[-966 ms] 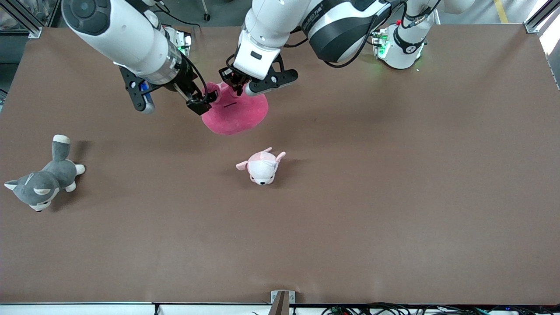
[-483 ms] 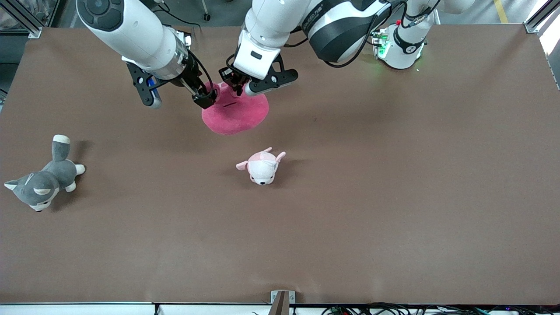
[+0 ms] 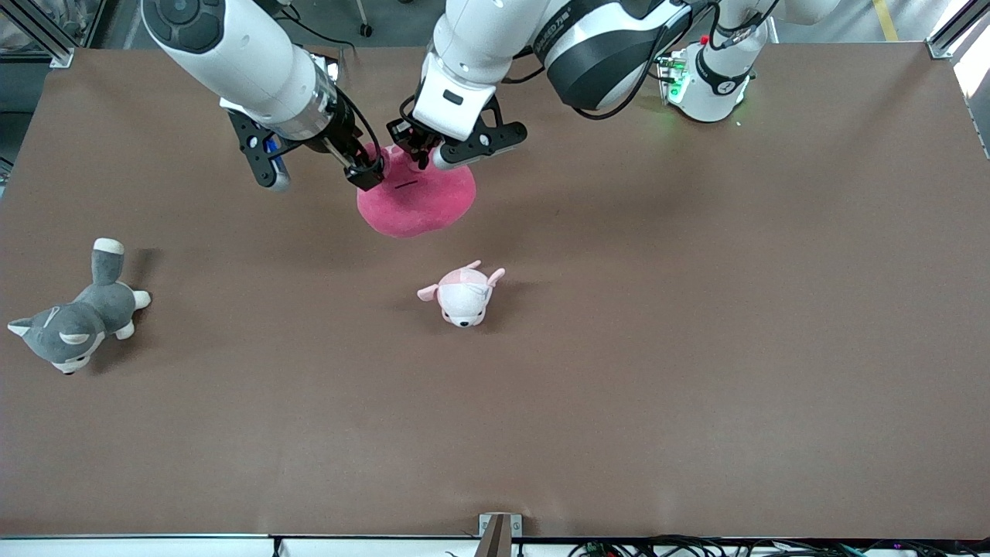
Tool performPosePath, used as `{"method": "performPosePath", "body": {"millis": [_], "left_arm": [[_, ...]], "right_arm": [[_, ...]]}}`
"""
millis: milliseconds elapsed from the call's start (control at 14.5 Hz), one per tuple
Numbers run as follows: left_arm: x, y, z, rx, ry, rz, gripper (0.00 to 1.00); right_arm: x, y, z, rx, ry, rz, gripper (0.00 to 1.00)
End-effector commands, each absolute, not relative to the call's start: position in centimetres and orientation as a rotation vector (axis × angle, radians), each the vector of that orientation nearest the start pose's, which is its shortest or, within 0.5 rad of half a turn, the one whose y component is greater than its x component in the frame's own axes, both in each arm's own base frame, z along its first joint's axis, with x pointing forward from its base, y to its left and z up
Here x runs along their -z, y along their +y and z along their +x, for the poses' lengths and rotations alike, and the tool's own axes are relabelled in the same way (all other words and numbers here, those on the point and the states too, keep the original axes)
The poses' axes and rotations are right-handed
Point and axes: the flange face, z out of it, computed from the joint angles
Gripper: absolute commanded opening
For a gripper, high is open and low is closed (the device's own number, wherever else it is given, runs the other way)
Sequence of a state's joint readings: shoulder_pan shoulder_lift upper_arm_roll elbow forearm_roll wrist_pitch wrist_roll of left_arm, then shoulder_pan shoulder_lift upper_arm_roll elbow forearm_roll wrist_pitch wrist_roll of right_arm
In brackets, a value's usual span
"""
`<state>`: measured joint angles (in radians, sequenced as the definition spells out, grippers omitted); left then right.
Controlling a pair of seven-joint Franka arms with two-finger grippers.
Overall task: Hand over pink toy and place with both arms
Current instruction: 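Move the right gripper onto the pink plush beside the left gripper, then close the right gripper on the pink plush toy, then open the left gripper and withdraw while the right gripper carries the plush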
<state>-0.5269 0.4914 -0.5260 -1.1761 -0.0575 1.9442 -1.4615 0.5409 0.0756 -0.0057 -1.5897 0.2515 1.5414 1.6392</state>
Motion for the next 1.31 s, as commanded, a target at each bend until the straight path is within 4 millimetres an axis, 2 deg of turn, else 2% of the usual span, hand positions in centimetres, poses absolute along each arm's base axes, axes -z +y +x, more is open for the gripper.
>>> {"method": "performPosePath", "body": {"millis": [0,138,276,345,483,552,621,897,966,1034,1103,1172,1241], "left_arm": [[-58.4,-57.2,43.0,-0.305,-0.938,-3.432,0.0],[-58.2,-57.2,43.2,-0.305,-0.94,-3.429,0.0],[-58.2,-57.2,43.2,-0.305,-0.94,-3.429,0.0],[-58.3,-57.2,43.1,-0.306,-0.938,-3.432,0.0],[-58.2,-57.2,43.2,-0.305,-0.943,-3.429,0.0],[-58.2,-57.2,43.2,-0.303,-0.942,-3.429,0.0],[-58.2,-57.2,43.2,-0.303,-0.942,-3.429,0.0],[-58.8,-56.9,43.3,-0.295,-0.947,-3.435,0.02],[-59.0,-56.7,43.4,-0.291,-0.955,-3.436,0.05],[-59.1,-56.6,43.5,-0.287,-0.957,-3.437,0.17],[-59.1,-56.5,43.6,-0.283,-0.962,-3.433,0.68],[-59.6,-56.1,43.5,-0.241,-0.952,-3.439,0.98],[-60.1,-56.1,43.2,-0.208,-0.939,-3.446,1.0]], "right_arm": [[-57.6,31.5,46.7,-0.448,1.643,-2.611,0.81],[-57.6,31.6,46.8,-0.444,1.64,-2.609,0.7],[-57.7,31.5,46.8,-0.441,1.641,-2.605,0.52],[-57.7,31.4,46.8,-0.441,1.643,-2.604,0.4],[-57.7,31.4,47.0,-0.439,1.642,-2.601,0.11],[-57.7,31.1,47.2,-0.434,1.648,-2.592,0.03],[-57.7,30.8,47.5,-0.432,1.655,-2.585,0.0],[-58.2,28.8,48.7,-0.419,1.672,-2.554,0.0],[-58.2,28.4,49.0,-0.417,1.675,-2.549,0.0],[-58.1,27.4,49.5,-0.418,1.688,-2.539,0.0],[-57.9,26.3,50.0,-0.42,1.68,-2.542,0.0],[-57.7,25.2,50.6,-0.421,1.665,-2.548,0.0],[-57.5,24.0,51.3,-0.423,1.66,-2.548,0.0]]}}
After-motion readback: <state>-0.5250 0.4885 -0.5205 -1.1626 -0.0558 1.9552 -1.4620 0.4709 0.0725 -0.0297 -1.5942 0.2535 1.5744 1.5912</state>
